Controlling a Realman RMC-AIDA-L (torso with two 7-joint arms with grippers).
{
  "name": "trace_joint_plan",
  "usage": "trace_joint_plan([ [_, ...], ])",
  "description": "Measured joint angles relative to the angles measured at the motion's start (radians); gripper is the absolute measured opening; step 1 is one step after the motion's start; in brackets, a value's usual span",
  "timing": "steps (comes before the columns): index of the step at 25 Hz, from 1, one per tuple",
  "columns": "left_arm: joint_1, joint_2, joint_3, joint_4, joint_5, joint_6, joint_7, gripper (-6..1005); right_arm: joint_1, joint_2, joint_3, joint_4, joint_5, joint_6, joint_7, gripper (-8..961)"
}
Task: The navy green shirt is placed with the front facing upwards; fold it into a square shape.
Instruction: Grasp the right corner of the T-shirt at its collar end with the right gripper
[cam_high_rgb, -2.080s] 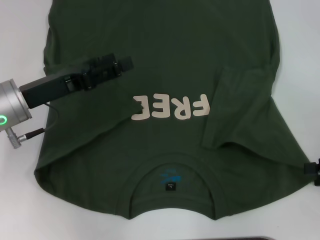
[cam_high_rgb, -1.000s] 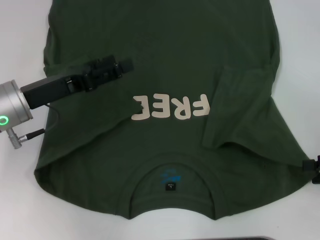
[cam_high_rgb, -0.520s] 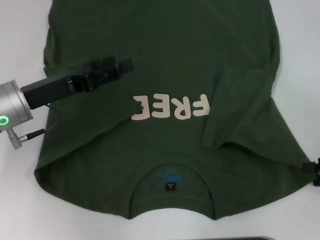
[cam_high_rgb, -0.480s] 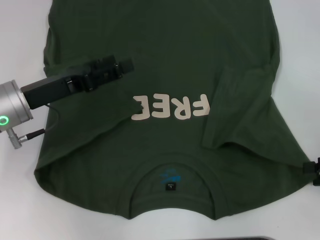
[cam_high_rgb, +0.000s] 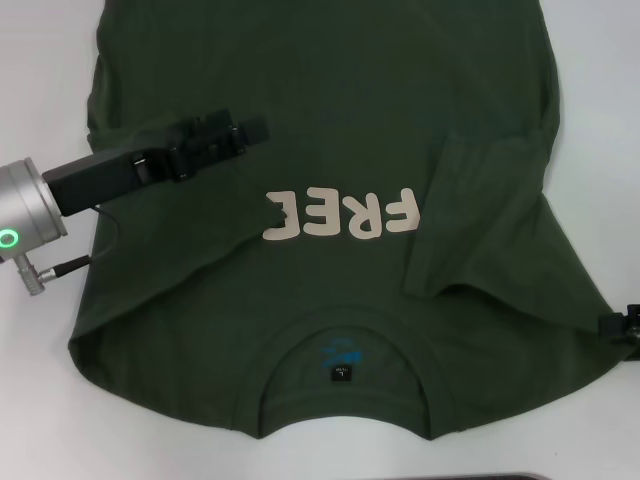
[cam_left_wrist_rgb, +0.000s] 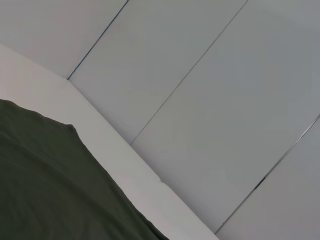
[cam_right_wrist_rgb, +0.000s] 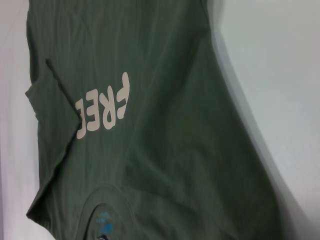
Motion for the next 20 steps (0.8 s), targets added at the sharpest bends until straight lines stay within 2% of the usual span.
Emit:
trace_joint_plan([
  [8,0.000,0.000,0.000,0.000,0.000,-0.004,0.000,898,0.003,0.002,0.001,0.000,0.000,-0.003,0.001,756],
  [20,0.000,0.002,0.000,0.000,0.000,-0.004,0.000,897,-0.004,0.001,0.001,0.003,0.000,-0.006,0.010,418],
])
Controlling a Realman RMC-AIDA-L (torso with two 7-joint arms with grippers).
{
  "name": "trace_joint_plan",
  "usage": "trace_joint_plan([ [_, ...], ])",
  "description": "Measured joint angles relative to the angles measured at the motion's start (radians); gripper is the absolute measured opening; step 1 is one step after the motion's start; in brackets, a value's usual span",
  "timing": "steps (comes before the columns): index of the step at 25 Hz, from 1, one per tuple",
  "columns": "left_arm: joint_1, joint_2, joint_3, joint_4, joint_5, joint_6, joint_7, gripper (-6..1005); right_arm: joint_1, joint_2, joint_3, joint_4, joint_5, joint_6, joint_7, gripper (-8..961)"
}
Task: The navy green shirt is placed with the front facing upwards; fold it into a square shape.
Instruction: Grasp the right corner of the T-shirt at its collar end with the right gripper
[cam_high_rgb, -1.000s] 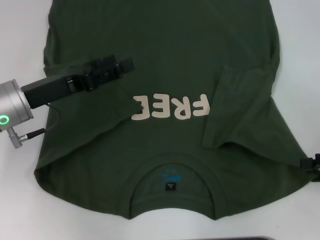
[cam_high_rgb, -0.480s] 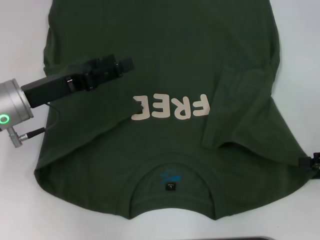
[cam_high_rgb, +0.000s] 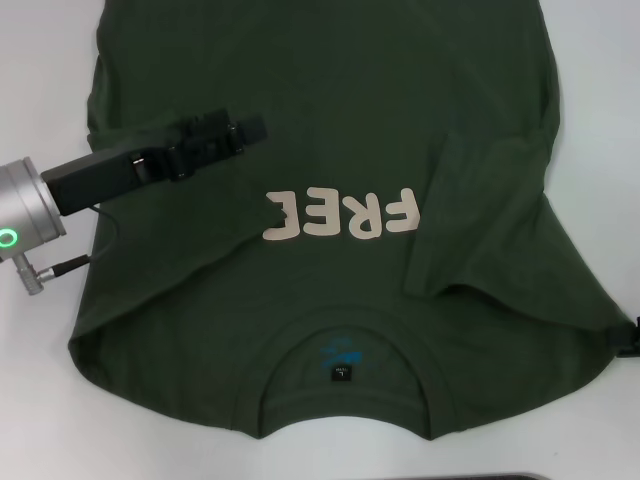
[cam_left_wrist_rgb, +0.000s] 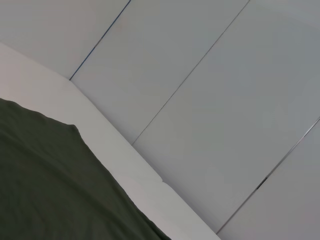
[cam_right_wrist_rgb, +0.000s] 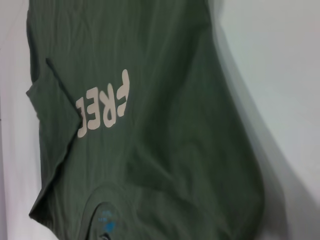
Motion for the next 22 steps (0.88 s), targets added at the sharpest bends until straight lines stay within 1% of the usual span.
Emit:
trace_joint_plan([
  [7,0.001,0.001,0.000,0.000,0.007,-0.002,0.000,896,-0.003,-0.005,0.002,0.007,0.008,0.004,0.012,221],
  [12,0.001,0.002,0.000,0.000,0.008,-0.002,0.001,896,0.001,-0.005,0.002,0.015,0.004,0.007,0.012,202],
  [17,-0.002,0.002,0.000,0.000,0.008,-0.002,0.001,896,0.000,-0.008,0.001,0.015,0.002,0.010,0.018,211],
  [22,-0.003,0.002,0.000,0.000,0.008,-0.003,0.002,895,-0.004,-0.014,0.001,0.015,0.002,0.013,0.037,316],
])
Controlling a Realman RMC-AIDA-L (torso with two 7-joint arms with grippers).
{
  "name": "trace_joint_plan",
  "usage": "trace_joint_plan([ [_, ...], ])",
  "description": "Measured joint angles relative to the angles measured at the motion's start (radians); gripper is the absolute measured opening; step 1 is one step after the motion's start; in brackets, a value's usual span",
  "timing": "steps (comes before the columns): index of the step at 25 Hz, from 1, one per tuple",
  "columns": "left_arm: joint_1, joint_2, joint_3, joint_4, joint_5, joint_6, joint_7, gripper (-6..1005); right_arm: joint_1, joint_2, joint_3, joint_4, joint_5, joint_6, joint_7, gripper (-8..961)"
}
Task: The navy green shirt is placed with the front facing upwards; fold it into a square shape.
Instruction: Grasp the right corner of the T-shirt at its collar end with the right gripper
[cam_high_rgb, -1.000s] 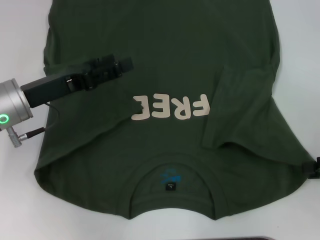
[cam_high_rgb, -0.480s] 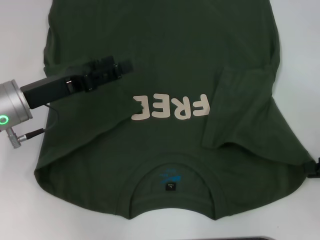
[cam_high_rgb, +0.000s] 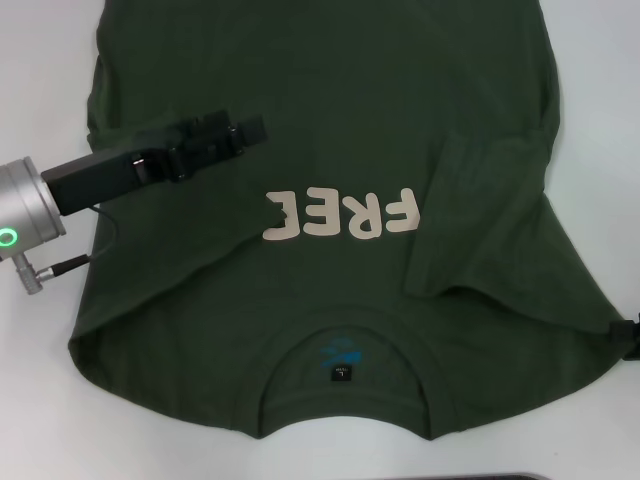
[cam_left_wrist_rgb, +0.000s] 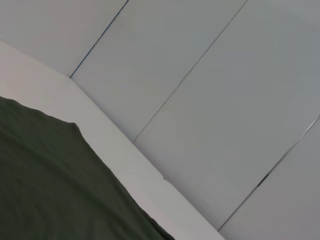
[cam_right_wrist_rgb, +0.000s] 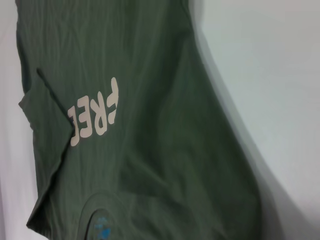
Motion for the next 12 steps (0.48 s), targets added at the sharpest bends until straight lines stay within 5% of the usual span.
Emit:
trace_joint_plan([
  [12,-0.002,0.001,0.000,0.000,0.000,-0.002,0.000,895,0.015,-0.005,-0.013,0.008,-0.001,0.016,0.019,409],
])
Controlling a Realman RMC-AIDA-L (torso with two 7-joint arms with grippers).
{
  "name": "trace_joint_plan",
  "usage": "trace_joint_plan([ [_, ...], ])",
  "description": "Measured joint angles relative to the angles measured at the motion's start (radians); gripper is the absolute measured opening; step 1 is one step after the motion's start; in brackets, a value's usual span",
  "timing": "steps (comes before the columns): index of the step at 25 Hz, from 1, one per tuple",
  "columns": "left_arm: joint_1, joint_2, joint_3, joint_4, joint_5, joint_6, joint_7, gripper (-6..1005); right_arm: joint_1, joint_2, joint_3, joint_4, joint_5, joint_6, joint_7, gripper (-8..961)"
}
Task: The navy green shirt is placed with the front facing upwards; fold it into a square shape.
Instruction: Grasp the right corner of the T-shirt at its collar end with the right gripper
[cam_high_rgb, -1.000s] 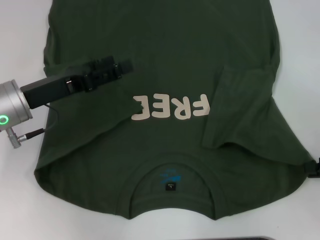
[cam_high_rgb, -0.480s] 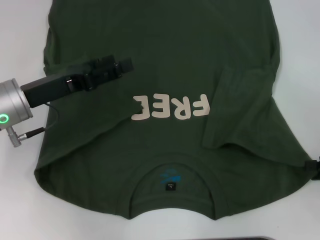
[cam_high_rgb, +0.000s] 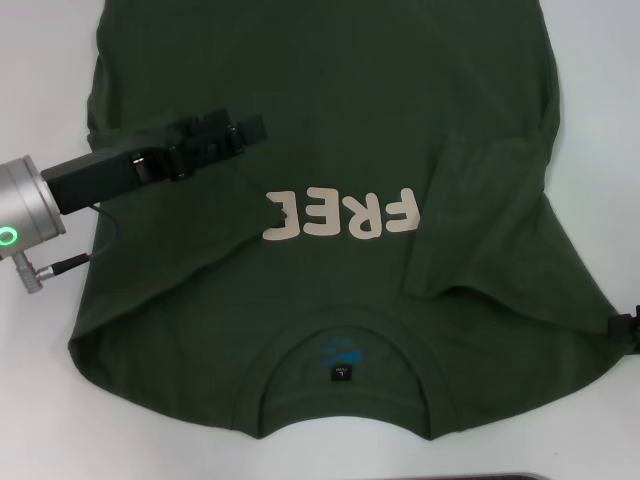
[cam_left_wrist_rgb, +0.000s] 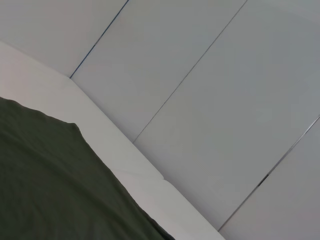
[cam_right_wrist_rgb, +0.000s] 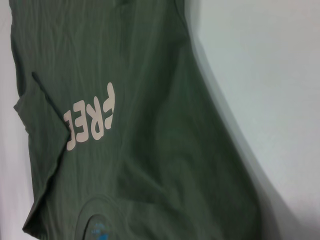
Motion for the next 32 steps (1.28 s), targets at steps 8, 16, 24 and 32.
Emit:
trace_joint_plan([
  [8,-0.002,0.000,0.000,0.000,0.000,-0.009,0.000,896,0.011,0.007,-0.033,0.003,-0.001,0.003,0.005,409],
  [16,-0.005,0.001,0.000,0.000,0.000,-0.011,0.000,896,0.016,0.004,-0.038,0.003,-0.001,0.015,0.013,403],
  [24,-0.006,0.002,0.000,0.000,0.000,-0.011,0.000,894,0.020,0.004,-0.038,0.006,-0.001,0.017,0.017,345],
  [32,-0.005,0.003,-0.001,0.002,0.000,-0.011,-0.001,893,0.020,0.007,-0.036,0.016,0.002,0.014,0.004,210],
])
